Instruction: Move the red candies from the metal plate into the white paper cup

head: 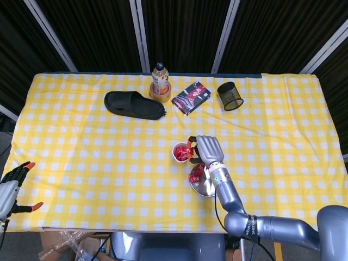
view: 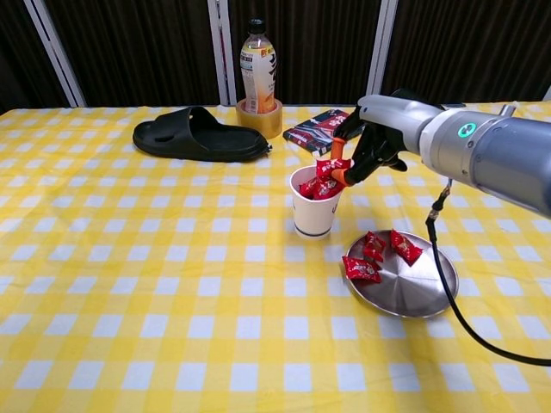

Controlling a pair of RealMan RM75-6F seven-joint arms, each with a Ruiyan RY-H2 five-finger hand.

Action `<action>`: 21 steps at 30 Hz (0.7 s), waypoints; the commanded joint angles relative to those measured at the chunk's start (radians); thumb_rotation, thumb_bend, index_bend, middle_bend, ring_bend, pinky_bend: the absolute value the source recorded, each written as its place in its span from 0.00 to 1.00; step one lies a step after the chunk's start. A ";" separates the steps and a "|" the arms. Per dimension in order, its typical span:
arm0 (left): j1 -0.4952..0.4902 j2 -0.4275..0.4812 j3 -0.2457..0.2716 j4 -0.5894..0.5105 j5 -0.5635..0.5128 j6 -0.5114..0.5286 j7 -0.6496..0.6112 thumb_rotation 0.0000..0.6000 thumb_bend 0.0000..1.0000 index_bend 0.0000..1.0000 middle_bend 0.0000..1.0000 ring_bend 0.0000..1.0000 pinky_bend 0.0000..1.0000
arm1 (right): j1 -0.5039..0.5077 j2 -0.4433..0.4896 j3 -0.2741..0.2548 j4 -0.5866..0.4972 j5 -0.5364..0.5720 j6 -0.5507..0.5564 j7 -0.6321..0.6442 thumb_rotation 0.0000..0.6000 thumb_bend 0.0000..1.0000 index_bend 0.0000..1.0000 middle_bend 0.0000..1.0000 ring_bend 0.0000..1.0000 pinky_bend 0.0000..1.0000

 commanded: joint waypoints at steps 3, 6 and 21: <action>-0.001 0.000 0.000 0.000 -0.002 -0.001 0.001 1.00 0.05 0.00 0.00 0.00 0.00 | 0.005 -0.008 -0.019 0.009 0.000 -0.004 -0.003 1.00 0.45 0.55 0.93 0.90 0.83; -0.001 0.000 0.000 -0.001 -0.002 -0.001 0.002 1.00 0.05 0.00 0.00 0.00 0.00 | 0.006 -0.011 -0.029 0.012 -0.008 0.001 -0.003 1.00 0.45 0.53 0.93 0.90 0.83; 0.001 -0.001 0.000 -0.001 0.003 0.005 0.000 1.00 0.05 0.00 0.00 0.00 0.00 | -0.001 0.028 -0.029 -0.069 -0.036 0.046 -0.002 1.00 0.45 0.42 0.93 0.90 0.83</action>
